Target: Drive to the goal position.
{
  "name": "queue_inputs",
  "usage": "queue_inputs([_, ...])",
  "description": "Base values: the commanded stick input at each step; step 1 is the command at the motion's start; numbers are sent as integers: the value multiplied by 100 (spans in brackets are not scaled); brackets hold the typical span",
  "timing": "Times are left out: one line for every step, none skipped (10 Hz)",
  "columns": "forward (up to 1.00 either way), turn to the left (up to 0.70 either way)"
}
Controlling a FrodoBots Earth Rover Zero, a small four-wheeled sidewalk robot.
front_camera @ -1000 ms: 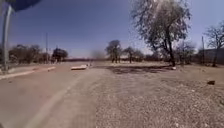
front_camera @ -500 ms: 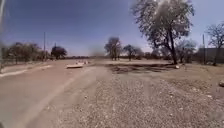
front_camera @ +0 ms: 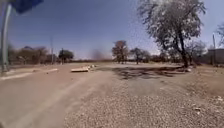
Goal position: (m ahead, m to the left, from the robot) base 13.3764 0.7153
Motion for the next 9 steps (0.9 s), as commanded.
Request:
queue_inputs([100, 0])
queue_inputs([100, 0])
queue_inputs([100, 0])
queue_inputs([100, 0])
queue_inputs([100, 0])
queue_inputs([100, 0])
queue_inputs([100, 0])
queue_inputs([100, 0])
queue_inputs([100, 0])
